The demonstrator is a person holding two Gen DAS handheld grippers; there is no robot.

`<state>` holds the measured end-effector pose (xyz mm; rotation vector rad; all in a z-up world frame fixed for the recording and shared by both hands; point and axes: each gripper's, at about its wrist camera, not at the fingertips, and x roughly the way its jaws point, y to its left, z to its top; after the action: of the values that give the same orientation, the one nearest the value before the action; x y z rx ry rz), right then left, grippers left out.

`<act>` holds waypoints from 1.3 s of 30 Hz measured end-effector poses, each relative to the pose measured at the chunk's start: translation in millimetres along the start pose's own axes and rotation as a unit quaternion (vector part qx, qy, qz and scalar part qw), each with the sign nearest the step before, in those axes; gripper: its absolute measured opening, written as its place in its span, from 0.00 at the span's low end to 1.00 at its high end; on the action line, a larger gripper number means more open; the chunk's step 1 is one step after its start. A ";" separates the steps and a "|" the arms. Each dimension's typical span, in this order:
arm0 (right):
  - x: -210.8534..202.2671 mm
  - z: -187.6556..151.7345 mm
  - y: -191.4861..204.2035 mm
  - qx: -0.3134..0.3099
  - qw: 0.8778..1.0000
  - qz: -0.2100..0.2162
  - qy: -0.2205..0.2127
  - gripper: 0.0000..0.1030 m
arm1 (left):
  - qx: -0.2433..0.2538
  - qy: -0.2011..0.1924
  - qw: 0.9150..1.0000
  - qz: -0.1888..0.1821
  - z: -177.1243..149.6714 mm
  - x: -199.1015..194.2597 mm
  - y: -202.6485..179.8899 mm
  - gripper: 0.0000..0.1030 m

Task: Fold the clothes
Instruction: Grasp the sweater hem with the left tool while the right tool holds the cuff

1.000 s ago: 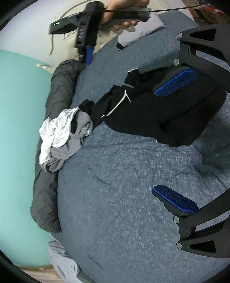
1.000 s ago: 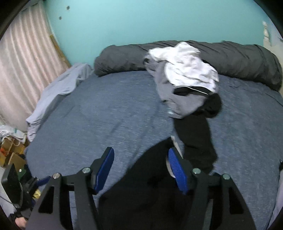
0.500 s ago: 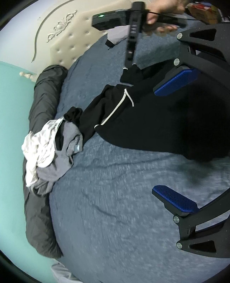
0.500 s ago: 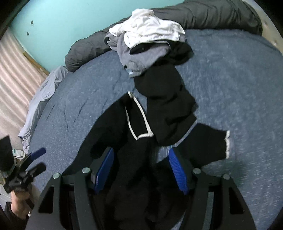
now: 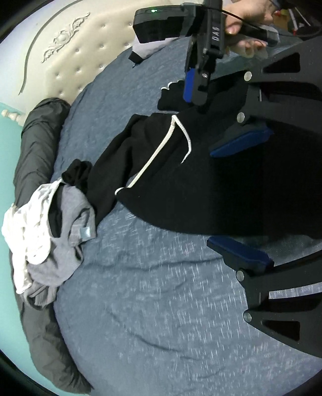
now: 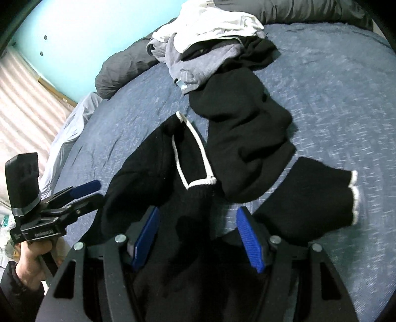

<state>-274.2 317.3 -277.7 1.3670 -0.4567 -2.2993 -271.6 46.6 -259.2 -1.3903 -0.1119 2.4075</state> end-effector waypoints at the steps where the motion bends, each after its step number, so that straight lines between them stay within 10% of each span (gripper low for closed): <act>1: 3.5 -0.9 0.3 -0.002 1.000 0.000 0.003 0.64 | 0.002 0.005 1.000 -0.002 0.5 3.7 0.1 0.51; 13: 26.7 -5.4 7.4 -0.018 0.999 0.017 0.025 0.61 | 0.008 0.024 1.000 -0.017 -1.9 18.7 2.9 0.18; 16: 22.4 -6.4 12.1 -0.030 0.999 0.025 0.020 0.12 | 0.014 0.013 1.000 -0.014 -2.9 7.1 3.2 0.12; 18: 12.2 -5.7 16.3 -0.040 0.999 0.020 0.007 0.07 | 0.015 0.004 1.000 -0.011 -2.2 -3.4 3.5 0.11; 39: -174.5 20.7 107.5 -0.146 0.979 0.000 -0.144 0.06 | 0.045 -0.129 0.990 0.029 -0.3 -221.4 -18.4 0.11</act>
<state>-197.9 316.2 -86.4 0.8996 -0.1915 -2.4581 -166.2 -12.2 -72.7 -1.0523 -0.0281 2.5960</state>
